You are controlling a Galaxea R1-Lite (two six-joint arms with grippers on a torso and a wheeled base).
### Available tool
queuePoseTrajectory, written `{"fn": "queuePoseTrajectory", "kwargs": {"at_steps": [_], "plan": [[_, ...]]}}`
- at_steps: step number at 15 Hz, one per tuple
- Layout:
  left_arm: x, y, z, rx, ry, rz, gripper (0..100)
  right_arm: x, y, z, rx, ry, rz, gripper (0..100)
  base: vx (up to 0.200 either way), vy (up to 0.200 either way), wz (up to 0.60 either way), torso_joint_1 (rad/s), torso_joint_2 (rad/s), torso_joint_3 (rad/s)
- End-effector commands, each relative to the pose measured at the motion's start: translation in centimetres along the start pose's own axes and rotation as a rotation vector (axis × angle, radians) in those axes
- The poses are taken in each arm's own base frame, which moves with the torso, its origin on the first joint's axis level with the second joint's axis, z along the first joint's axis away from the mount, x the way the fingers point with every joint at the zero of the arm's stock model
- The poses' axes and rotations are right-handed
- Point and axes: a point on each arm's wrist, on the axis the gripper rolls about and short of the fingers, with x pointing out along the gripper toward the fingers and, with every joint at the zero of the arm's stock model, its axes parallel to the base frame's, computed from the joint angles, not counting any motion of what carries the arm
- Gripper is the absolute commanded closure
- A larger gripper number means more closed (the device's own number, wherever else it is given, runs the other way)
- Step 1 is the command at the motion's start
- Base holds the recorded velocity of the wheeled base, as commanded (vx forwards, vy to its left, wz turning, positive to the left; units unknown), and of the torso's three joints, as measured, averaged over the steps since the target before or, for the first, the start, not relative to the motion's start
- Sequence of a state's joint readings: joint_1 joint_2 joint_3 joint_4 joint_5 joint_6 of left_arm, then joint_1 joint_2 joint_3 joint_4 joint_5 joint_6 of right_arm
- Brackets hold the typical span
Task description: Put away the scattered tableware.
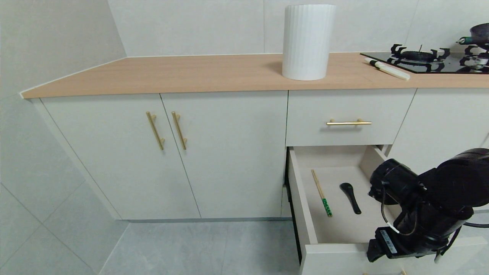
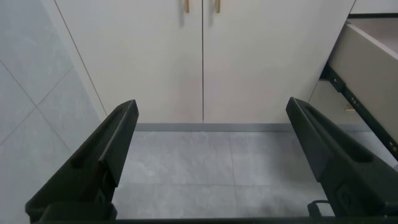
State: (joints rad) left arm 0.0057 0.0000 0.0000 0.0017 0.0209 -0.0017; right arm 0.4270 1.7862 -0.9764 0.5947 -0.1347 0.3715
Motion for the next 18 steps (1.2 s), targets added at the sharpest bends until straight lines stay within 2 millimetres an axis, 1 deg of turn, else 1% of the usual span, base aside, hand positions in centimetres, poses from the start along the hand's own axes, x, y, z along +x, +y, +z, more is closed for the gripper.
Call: {"fn": "queuePoseTrajectory", "kwargs": {"at_steps": [1,3,8,10,12,14,15,16,18], "plan": [[0.0,0.0,0.0,0.000,0.000,0.001,0,0.4,-0.2,0.3,0.012,-0.001,-0.004,0,0.000,0.000,0.00,0.000,0.00,0.000],[0.0,0.0,0.0,0.000,0.000,0.001,0,0.3,-0.4,0.4,0.025,-0.027,-0.005,0,0.000,0.000,0.00,0.000,0.00,0.000],[0.0,0.0,0.0,-0.001,0.000,0.001,0,0.6,-0.6,1.7,0.054,-0.112,-0.019,0,0.000,0.000,0.00,0.000,0.00,0.000],[0.0,0.0,0.0,-0.001,0.000,0.001,0,1.4,-0.8,4.1,0.083,-0.145,-0.017,0,0.000,0.000,0.00,0.000,0.00,0.000],[0.0,0.0,0.0,-0.001,0.000,0.001,0,2.2,-0.3,6.1,0.060,-0.158,-0.018,0,0.000,0.000,0.00,0.000,0.00,0.000],[0.0,0.0,0.0,0.000,0.000,0.001,0,2.3,-0.3,8.5,0.079,-0.200,-0.012,0,0.000,0.000,0.00,0.000,0.00,0.000],[0.0,0.0,0.0,-0.001,0.000,0.001,0,2.5,-0.3,9.2,0.076,-0.211,-0.010,0,0.000,0.000,0.00,0.000,0.00,0.000],[0.0,0.0,0.0,-0.001,0.000,0.001,0,2.6,-0.5,10.7,0.074,-0.236,-0.011,0,0.000,0.000,0.00,0.000,0.00,0.000],[0.0,0.0,0.0,-0.001,0.000,0.001,0,3.1,-0.7,12.6,0.086,-0.266,-0.010,0,0.000,0.000,0.00,0.000,0.00,0.000]]}}
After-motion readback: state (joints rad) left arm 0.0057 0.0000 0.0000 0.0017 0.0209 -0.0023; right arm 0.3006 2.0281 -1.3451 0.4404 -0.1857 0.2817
